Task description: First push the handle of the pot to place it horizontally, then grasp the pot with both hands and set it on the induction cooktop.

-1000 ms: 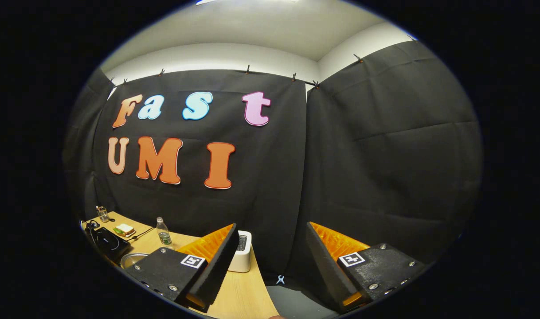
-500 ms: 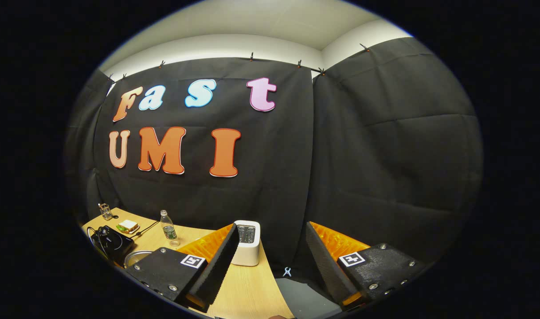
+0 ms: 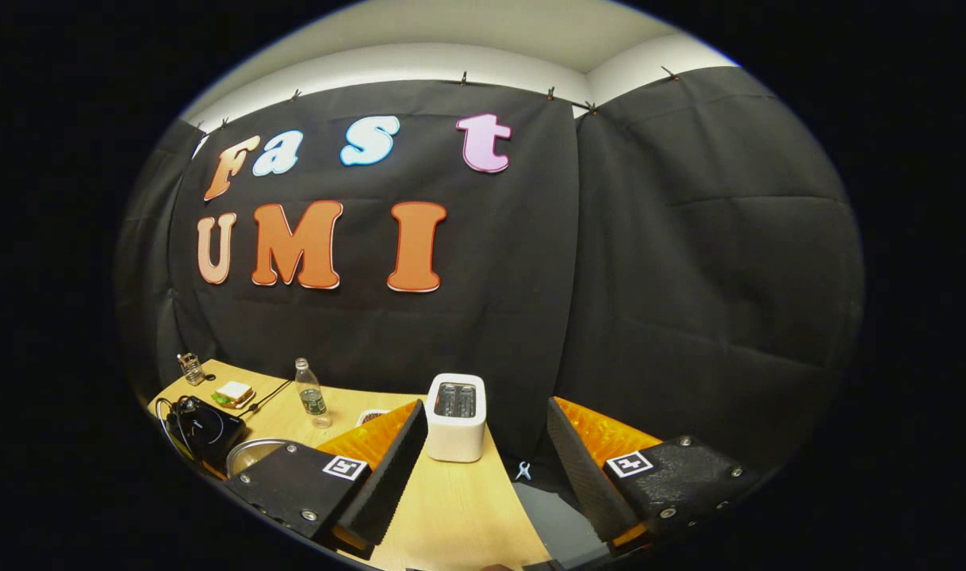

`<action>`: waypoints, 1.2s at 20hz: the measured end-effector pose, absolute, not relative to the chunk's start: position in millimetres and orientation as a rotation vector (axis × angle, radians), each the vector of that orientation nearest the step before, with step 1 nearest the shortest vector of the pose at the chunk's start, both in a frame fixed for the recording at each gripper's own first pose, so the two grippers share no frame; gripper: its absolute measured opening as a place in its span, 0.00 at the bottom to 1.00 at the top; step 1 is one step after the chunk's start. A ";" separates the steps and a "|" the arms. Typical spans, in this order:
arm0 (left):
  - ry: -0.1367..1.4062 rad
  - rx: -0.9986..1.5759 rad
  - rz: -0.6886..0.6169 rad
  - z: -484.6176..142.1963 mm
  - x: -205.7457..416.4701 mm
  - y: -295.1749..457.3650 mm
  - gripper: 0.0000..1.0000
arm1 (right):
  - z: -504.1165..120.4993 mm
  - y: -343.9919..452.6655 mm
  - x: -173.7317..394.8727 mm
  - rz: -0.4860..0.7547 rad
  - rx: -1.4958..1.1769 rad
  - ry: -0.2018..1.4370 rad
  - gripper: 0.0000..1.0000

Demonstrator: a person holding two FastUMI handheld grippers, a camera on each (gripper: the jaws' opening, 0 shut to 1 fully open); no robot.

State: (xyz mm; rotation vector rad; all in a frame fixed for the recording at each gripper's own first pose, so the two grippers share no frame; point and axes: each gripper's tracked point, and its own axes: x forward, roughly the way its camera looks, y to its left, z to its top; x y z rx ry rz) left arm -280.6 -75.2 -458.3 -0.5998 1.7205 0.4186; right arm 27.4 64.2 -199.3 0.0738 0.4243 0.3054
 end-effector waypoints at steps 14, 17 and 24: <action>1.728 -0.354 0.239 -474.0 -247.2 -25.8 0.08 | -258.0 159.5 -7.5 0.399 0.079 0.661 0.94; 1.731 -0.296 0.208 -478.0 -240.8 -18.0 0.08 | -273.1 179.9 -18.3 0.434 0.074 0.712 0.94; 1.714 -0.245 0.156 -477.6 -224.1 -8.3 0.08 | -296.8 223.0 -35.0 0.487 0.070 0.796 0.94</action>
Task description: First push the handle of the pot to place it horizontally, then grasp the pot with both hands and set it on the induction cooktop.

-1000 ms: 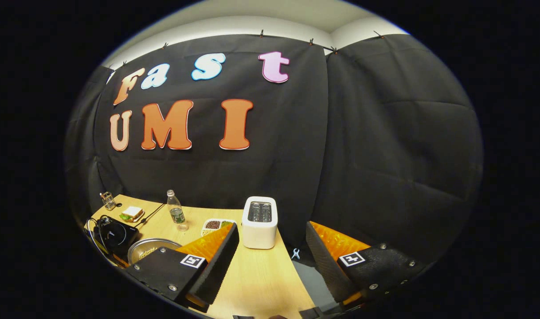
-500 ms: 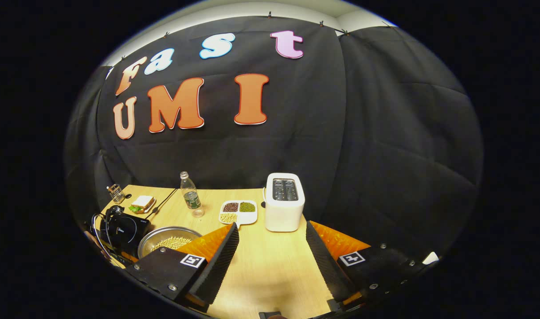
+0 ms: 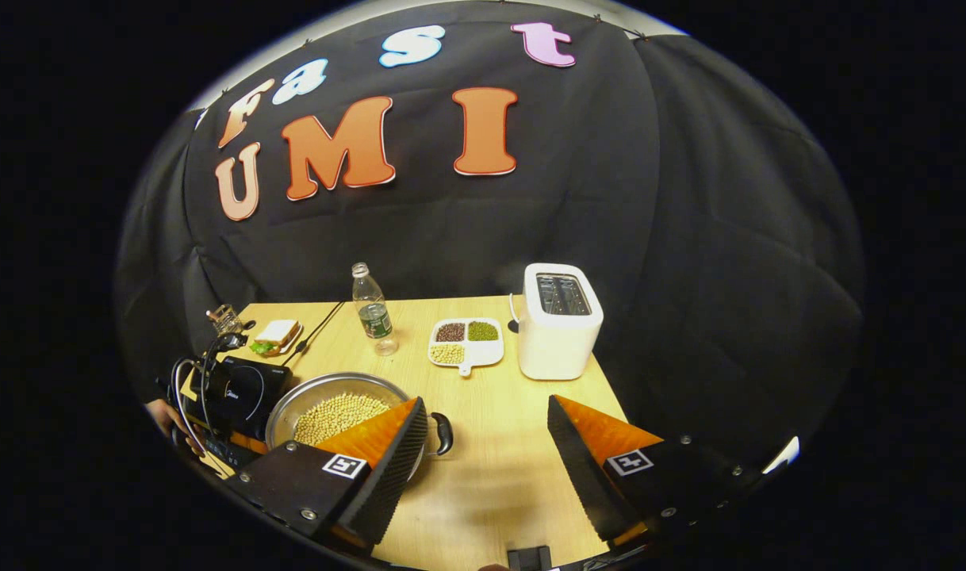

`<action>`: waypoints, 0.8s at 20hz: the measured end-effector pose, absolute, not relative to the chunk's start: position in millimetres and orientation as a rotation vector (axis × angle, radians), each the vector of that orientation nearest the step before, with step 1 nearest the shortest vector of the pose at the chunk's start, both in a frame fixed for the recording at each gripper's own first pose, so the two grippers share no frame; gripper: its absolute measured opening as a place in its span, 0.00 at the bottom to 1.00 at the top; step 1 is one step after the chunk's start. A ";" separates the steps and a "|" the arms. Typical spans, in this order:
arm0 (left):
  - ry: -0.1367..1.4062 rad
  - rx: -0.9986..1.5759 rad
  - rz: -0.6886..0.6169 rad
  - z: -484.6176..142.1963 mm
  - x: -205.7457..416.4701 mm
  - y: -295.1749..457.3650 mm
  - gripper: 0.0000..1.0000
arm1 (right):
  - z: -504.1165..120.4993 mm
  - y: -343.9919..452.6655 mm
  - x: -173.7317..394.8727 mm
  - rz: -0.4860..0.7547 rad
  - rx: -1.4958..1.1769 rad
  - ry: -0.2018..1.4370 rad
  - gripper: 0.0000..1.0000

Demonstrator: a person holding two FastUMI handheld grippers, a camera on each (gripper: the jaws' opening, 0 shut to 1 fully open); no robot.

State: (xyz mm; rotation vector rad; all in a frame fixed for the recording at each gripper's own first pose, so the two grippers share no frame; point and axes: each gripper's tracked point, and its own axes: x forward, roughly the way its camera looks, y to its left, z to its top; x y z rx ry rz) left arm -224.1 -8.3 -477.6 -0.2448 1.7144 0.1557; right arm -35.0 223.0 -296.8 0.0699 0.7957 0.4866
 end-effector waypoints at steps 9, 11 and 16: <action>1.662 -0.227 0.108 -481.4 -205.8 -11.2 0.08 | -326.1 261.5 -49.2 0.537 0.063 0.885 0.95; 1.617 -0.216 0.084 -474.7 -201.7 -11.2 0.10 | -334.0 267.4 -52.0 0.547 0.060 0.904 0.95; 1.492 -0.165 0.053 -441.1 -187.6 -8.8 0.08 | -351.4 272.6 -58.5 0.561 0.066 0.956 0.95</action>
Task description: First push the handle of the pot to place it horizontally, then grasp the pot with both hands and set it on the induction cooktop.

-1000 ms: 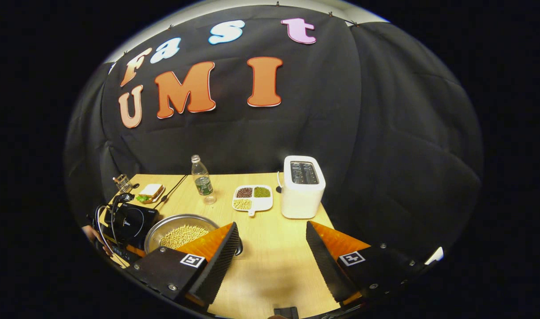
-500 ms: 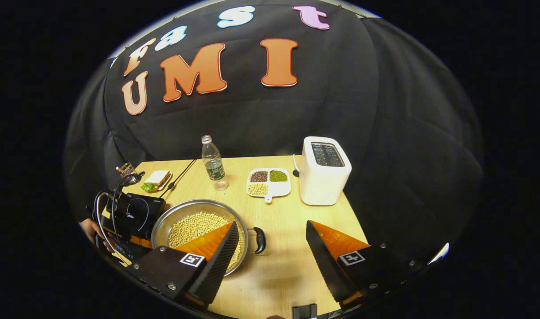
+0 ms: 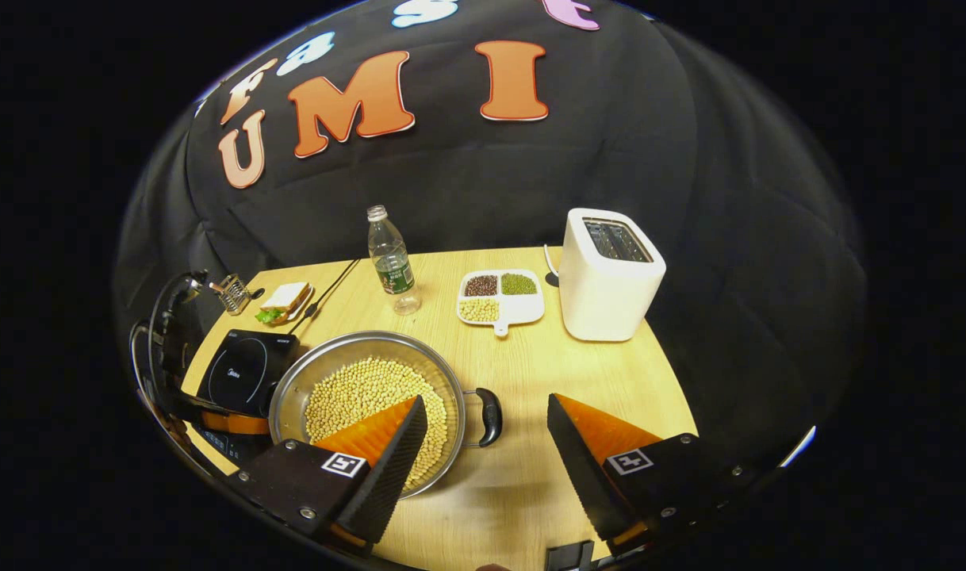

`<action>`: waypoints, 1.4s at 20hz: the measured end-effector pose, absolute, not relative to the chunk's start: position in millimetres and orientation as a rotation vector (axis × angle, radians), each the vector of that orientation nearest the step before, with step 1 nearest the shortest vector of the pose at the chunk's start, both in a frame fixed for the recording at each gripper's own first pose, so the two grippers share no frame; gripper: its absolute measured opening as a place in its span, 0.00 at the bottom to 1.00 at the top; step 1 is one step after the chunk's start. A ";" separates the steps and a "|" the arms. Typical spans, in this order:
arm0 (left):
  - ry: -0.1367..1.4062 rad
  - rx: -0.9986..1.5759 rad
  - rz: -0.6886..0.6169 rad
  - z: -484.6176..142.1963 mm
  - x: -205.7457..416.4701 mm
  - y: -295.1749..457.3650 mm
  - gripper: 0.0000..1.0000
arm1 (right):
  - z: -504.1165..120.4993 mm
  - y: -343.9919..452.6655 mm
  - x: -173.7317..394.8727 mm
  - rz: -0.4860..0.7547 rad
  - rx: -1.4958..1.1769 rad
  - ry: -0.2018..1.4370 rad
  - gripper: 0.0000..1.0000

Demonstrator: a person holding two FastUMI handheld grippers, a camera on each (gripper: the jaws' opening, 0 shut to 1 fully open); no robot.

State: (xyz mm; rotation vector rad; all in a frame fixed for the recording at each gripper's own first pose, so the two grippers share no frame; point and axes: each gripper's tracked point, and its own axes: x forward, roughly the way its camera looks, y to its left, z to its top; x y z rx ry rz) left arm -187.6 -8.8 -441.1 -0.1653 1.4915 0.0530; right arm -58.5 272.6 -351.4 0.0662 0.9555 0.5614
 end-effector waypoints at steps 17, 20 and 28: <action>1.307 -0.196 0.000 -441.9 -132.0 -14.7 0.97 | -396.9 298.1 -60.1 0.589 0.009 1.038 0.95; 1.327 -0.193 0.008 -461.6 -126.2 -11.1 0.99 | -407.6 299.5 -58.8 0.573 -0.017 1.057 0.95; 1.367 -0.209 -0.008 -493.6 -123.5 -19.1 0.96 | -446.0 310.0 -56.6 0.536 -0.076 1.135 0.95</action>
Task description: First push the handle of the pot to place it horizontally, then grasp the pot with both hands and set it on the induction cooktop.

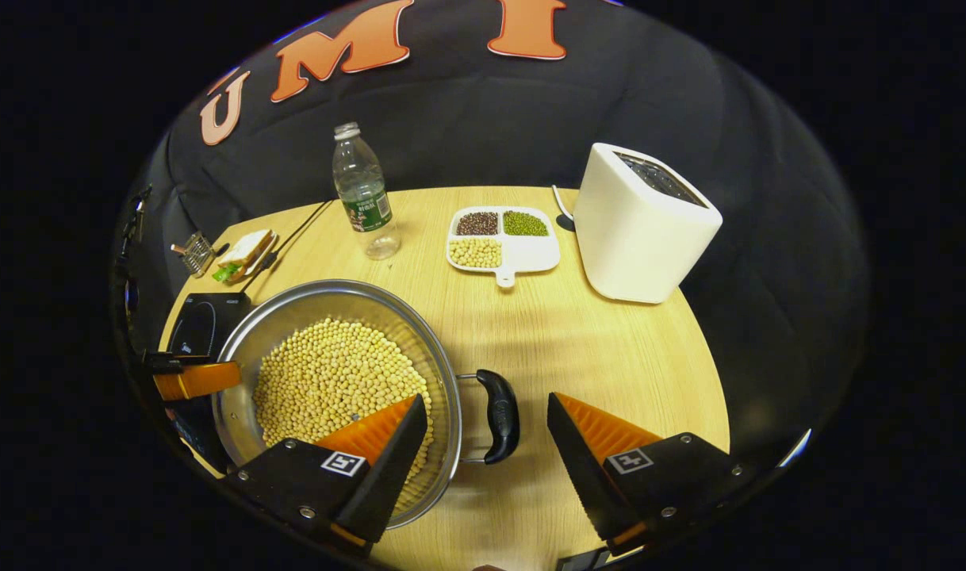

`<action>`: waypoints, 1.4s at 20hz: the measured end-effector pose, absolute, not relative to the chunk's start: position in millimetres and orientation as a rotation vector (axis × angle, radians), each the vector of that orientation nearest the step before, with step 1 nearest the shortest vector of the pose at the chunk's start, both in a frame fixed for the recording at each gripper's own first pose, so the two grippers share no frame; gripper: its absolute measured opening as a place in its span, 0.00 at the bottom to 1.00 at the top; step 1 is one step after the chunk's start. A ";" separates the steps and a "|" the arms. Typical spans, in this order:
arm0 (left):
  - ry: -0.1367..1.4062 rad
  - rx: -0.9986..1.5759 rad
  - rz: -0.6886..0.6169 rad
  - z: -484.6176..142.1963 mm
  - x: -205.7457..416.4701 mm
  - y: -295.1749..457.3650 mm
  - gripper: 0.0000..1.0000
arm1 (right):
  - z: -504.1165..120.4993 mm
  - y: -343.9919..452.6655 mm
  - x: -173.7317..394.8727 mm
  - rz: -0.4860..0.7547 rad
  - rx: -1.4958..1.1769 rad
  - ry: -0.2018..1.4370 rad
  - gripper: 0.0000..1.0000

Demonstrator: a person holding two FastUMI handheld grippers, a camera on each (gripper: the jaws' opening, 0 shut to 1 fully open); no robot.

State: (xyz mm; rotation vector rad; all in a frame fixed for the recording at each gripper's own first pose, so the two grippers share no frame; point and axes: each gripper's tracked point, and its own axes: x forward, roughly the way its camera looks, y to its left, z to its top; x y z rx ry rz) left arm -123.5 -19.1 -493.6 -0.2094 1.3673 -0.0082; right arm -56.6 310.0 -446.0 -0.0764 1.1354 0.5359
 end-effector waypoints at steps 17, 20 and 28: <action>1.361 -0.218 -0.023 -514.6 -119.9 -45.9 0.95 | -485.2 294.5 -65.5 0.444 -0.045 1.248 0.95; 1.351 -0.231 0.010 -517.6 -124.8 -42.8 0.98 | -484.8 295.6 -66.3 0.464 -0.034 1.230 0.94; 1.320 -0.147 0.065 -523.6 -124.9 -27.1 0.83 | -483.8 303.1 -66.6 0.458 -0.060 1.188 0.70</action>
